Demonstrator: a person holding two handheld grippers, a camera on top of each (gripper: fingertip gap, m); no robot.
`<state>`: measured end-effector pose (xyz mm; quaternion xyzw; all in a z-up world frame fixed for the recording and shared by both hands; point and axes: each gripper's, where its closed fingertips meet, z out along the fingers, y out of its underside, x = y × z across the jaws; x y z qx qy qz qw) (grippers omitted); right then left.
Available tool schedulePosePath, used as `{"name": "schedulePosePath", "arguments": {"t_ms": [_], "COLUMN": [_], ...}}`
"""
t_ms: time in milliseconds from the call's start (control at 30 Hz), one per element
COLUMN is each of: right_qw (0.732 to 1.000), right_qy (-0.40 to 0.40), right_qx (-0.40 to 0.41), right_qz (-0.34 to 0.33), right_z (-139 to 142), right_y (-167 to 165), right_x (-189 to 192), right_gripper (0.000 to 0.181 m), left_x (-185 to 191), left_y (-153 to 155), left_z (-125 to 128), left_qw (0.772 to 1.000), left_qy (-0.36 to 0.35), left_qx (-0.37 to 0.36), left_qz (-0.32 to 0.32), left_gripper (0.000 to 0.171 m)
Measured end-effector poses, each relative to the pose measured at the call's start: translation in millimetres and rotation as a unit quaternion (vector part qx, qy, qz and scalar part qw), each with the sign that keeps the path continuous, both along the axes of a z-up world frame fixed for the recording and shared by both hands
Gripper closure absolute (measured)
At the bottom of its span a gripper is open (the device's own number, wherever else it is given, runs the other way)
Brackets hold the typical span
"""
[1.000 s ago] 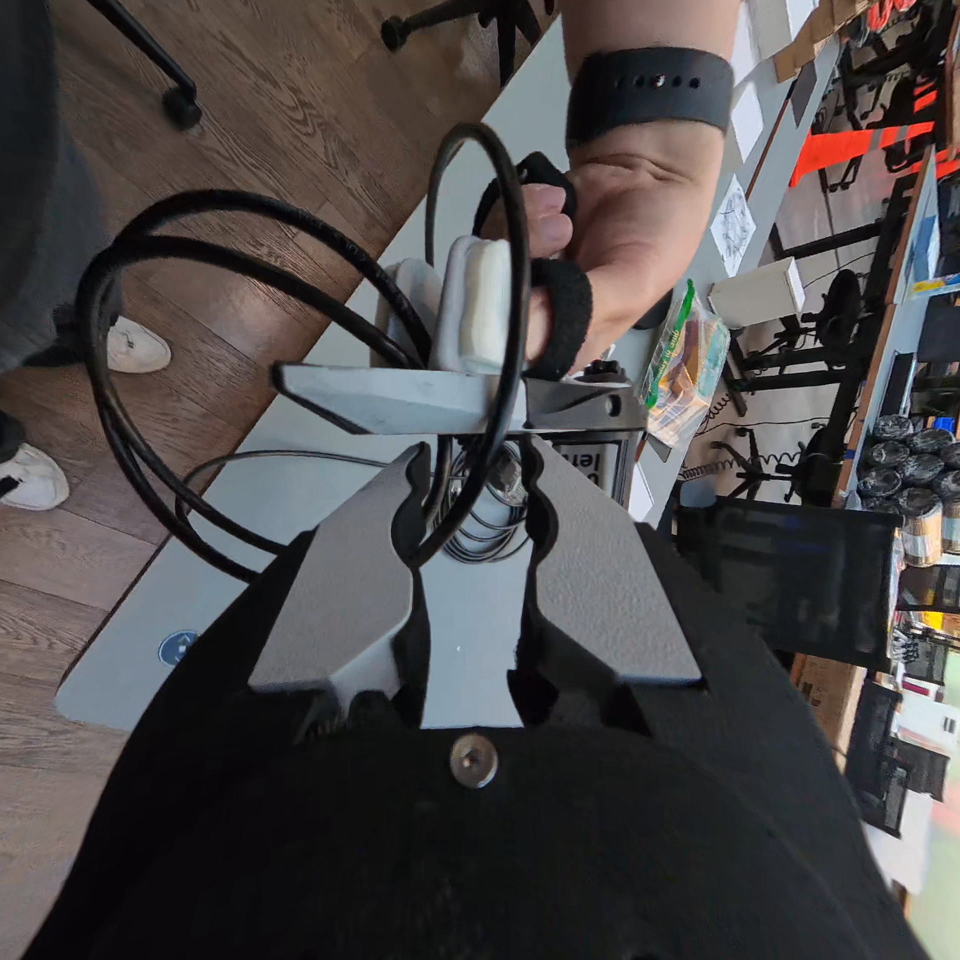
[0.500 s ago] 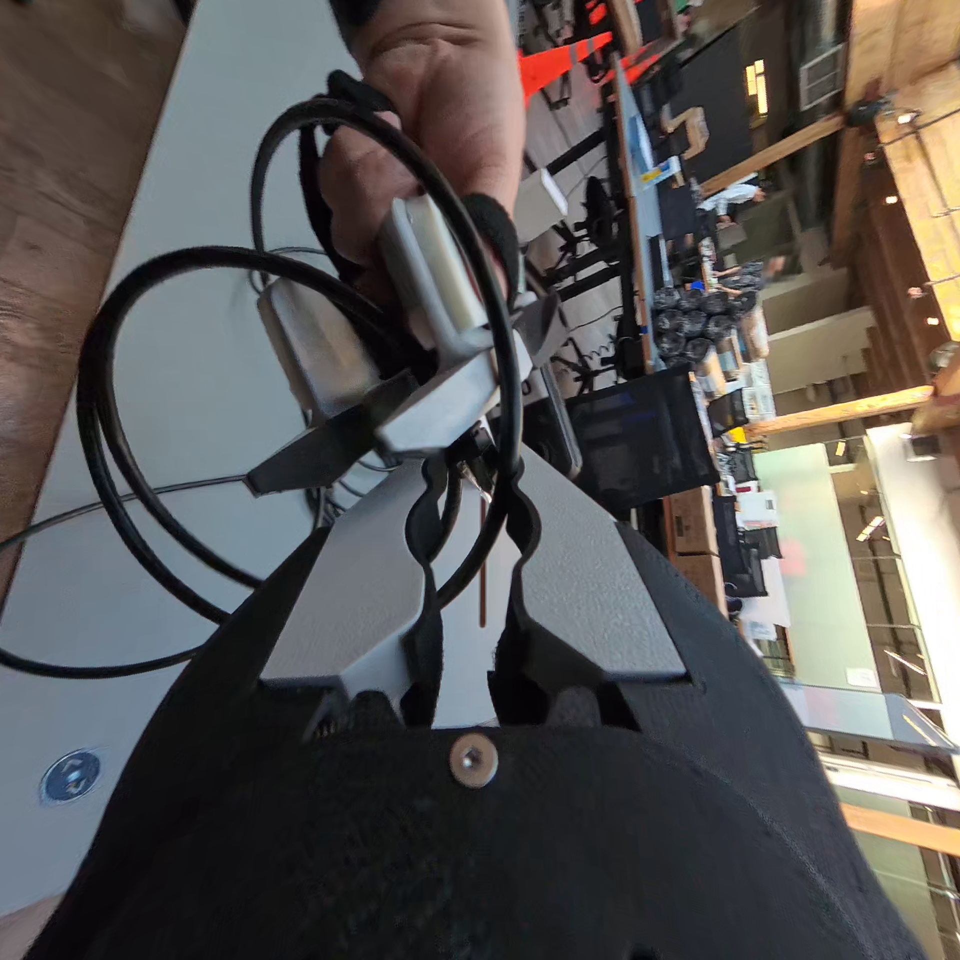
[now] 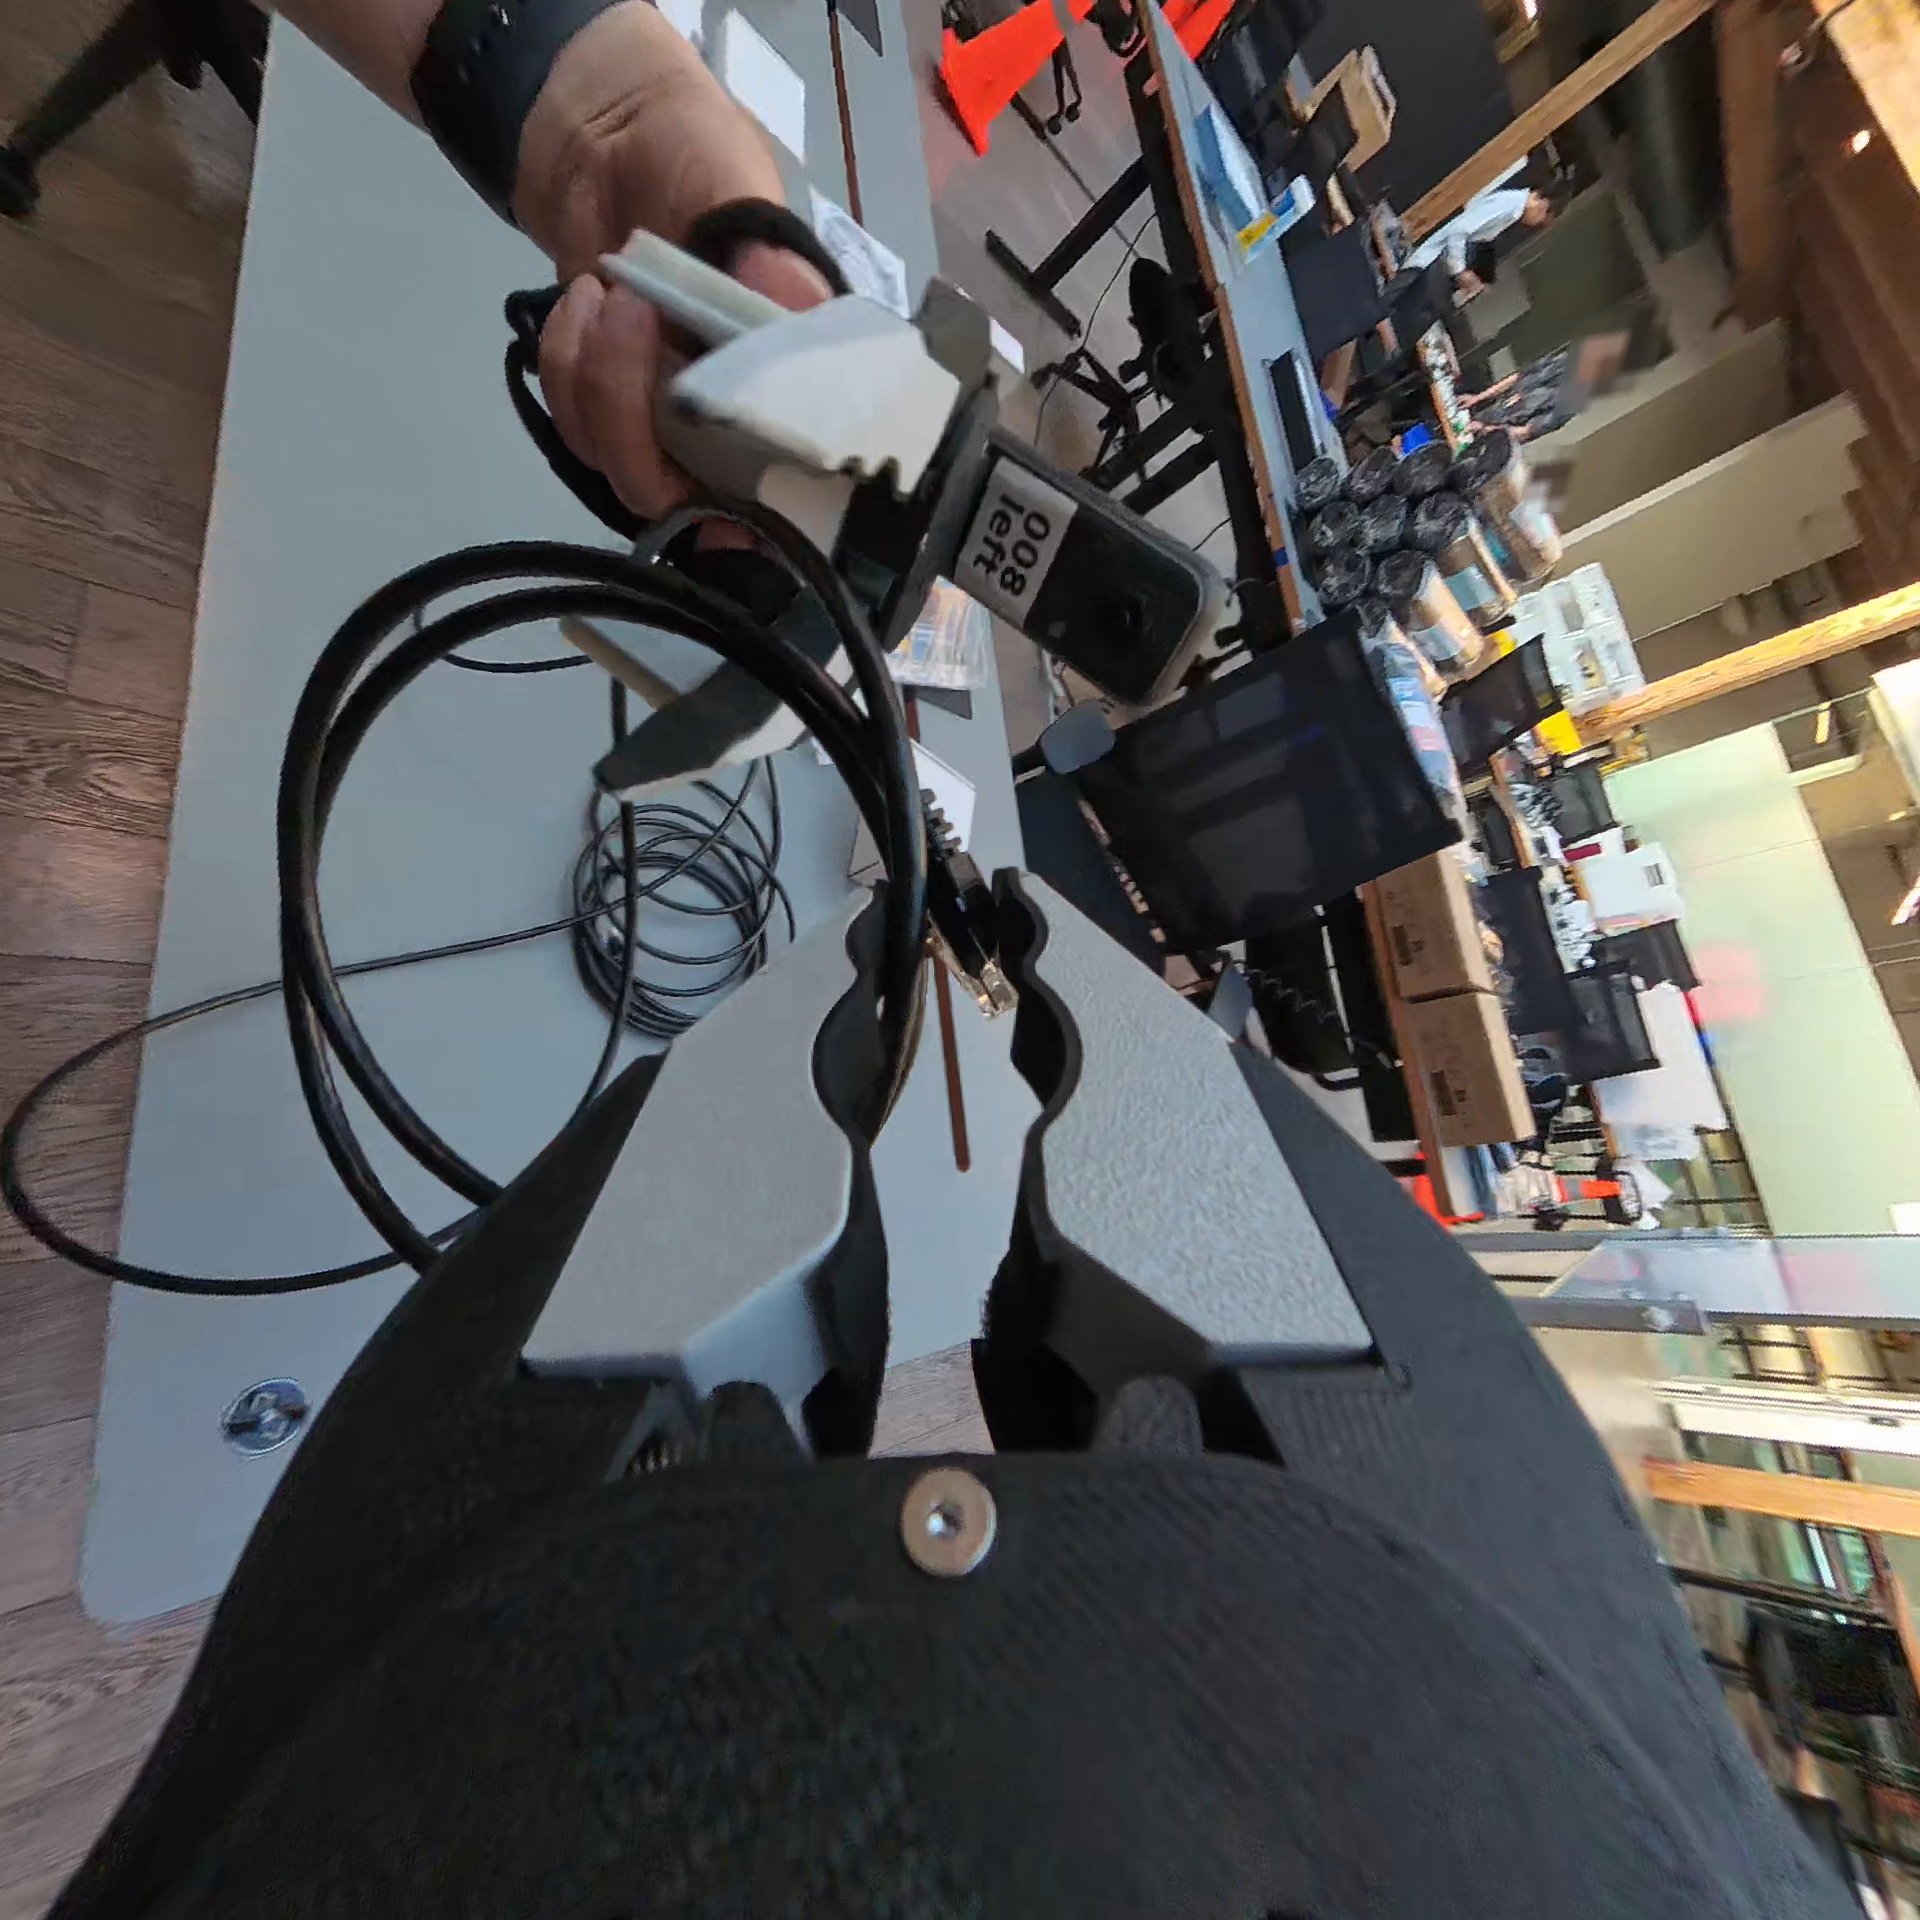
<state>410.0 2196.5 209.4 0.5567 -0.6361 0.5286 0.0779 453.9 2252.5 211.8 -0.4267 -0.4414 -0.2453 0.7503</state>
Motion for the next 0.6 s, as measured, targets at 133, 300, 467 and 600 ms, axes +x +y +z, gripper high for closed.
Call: {"name": "schedulePosePath", "arguments": {"t_ms": [133, 300, 467, 600], "right_qw": [0.999, 0.989, 0.950, 0.908], "right_qy": [-0.047, -0.097, -0.243, -0.369], "right_qx": [0.015, 0.015, 0.045, 0.051], "right_qz": [-0.010, -0.115, -0.189, -0.192], "right_z": [26.9, 30.5, 31.9, 36.5], "right_y": [-2.7, -18.7, -27.1, -32.8], "right_x": [-16.7, -50.9, -64.7, -65.1], "right_gripper": [0.165, 0.164, 0.164, 0.164], "left_x": [4.3, -24.9, -38.2, -33.4], "left_y": [15.9, -1.3, -41.0, -57.2], "left_z": [0.3, -15.5, -17.7, 5.2], "left_qw": [0.996, 0.963, 0.877, 0.829], "left_qy": [0.031, 0.015, -0.016, 0.005], "left_qx": [-0.084, -0.223, -0.333, -0.346], "left_qz": [-0.015, 0.151, 0.346, 0.439], "left_gripper": [0.139, 0.142, 0.154, 0.147]}}
